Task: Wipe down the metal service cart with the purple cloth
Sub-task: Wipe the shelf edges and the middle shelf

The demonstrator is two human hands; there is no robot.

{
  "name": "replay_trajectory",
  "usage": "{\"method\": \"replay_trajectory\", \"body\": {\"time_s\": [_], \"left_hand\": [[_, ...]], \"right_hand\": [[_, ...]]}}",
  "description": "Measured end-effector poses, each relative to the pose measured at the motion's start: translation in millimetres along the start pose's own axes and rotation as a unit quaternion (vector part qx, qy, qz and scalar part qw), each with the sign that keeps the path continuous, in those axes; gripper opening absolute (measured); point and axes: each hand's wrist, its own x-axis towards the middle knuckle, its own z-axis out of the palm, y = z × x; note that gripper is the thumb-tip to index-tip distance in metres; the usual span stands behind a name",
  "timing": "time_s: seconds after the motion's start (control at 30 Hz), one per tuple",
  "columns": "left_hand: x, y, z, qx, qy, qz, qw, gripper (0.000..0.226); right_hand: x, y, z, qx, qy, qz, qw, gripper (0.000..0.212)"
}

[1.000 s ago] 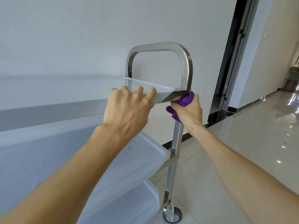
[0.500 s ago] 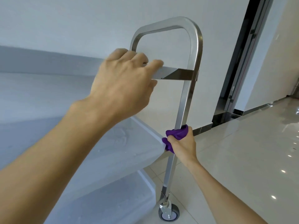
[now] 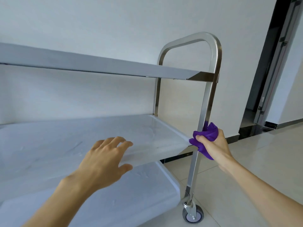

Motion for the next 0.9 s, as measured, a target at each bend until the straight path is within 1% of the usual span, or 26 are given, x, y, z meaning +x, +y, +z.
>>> {"method": "replay_trajectory", "body": {"time_s": [0.07,0.1,0.13,0.17,0.2,0.27,0.33,0.37,0.4,0.43,0.47,0.5,0.57,0.6,0.63,0.7,0.73,0.77,0.83,0.9], "left_hand": [[-0.4,-4.1,6.2,-0.014,-0.010,0.012,1.000,0.064],[1.2,-5.3,9.7,-0.029,-0.007,0.016,0.999,0.061],[3.6,-6.5,12.4,-0.048,-0.004,0.018,0.999,0.059],[6.0,-8.2,14.5,-0.061,-0.005,0.021,0.998,0.058],[8.2,-9.7,16.1,-0.059,-0.010,0.026,0.998,0.061],[10.9,-13.7,19.8,-0.025,-0.030,0.031,0.999,0.071],[9.2,-18.8,23.4,0.033,-0.035,0.015,0.999,0.083],[6.7,-21.5,26.3,0.059,-0.027,0.000,0.998,0.086],[3.6,-23.4,29.3,0.076,-0.016,-0.009,0.997,0.085],[0.0,-24.7,33.1,0.089,-0.005,-0.007,0.996,0.082],[-3.0,-25.3,36.6,0.096,0.006,0.002,0.995,0.079],[-6.2,-24.5,37.4,0.096,0.017,0.008,0.995,0.079],[-7.5,-22.4,35.9,0.094,0.028,0.016,0.995,0.083],[-6.9,-23.0,38.2,0.102,0.048,0.026,0.993,0.085],[-6.9,-22.8,39.1,0.116,0.065,0.037,0.990,0.086],[-6.6,-21.4,38.5,0.138,0.088,0.048,0.985,0.085],[-6.3,-20.2,37.9,0.147,0.096,0.051,0.983,0.085],[-6.4,-19.7,38.9,0.153,0.103,0.050,0.982,0.084],[-6.8,-20.3,40.7,0.170,0.111,0.038,0.978,0.081],[-6.4,-19.9,41.3,0.181,0.100,0.027,0.978,0.076]], "right_hand": [[-10.8,-16.4,-0.3,-0.024,0.031,-0.058,0.998,0.054],[-12.9,-27.7,0.2,-0.046,0.031,-0.099,0.994,0.054],[-13.4,-40.4,1.4,-0.079,0.016,-0.144,0.986,0.056],[-12.7,-53.1,3.5,-0.123,-0.015,-0.191,0.974,0.062],[-11.7,-64.2,5.9,-0.180,-0.058,-0.234,0.954,0.068],[-9.5,-75.9,10.8,-0.322,-0.158,-0.283,0.889,0.075],[-3.9,-68.5,11.8,-0.437,-0.247,-0.273,0.821,0.075],[0.2,-60.3,10.4,-0.471,-0.281,-0.257,0.796,0.073],[4.0,-52.5,8.4,-0.491,-0.301,-0.243,0.781,0.071],[8.2,-45.2,4.6,-0.504,-0.313,-0.235,0.770,0.071],[12.2,-38.5,0.0,-0.533,-0.317,-0.239,0.747,0.074],[15.8,-32.6,-3.2,-0.581,-0.309,-0.259,0.707,0.079],[20.4,-16.6,-3.1,-0.683,-0.266,-0.327,0.597,0.087],[19.6,-6.2,0.9,-0.700,-0.237,-0.364,0.566,0.084],[17.7,3.0,6.6,-0.696,-0.206,-0.382,0.572,0.078],[11.8,15.0,18.3,-0.657,-0.155,-0.381,0.631,0.064],[8.3,17.6,24.1,-0.639,-0.143,-0.369,0.660,0.062],[4.1,18.0,30.2,-0.624,-0.139,-0.364,0.677,0.061],[-8.9,17.6,49.3,-0.596,-0.140,-0.393,0.686,0.060],[-29.3,17.0,77.1,-0.568,-0.141,-0.427,0.689,0.053]]}}
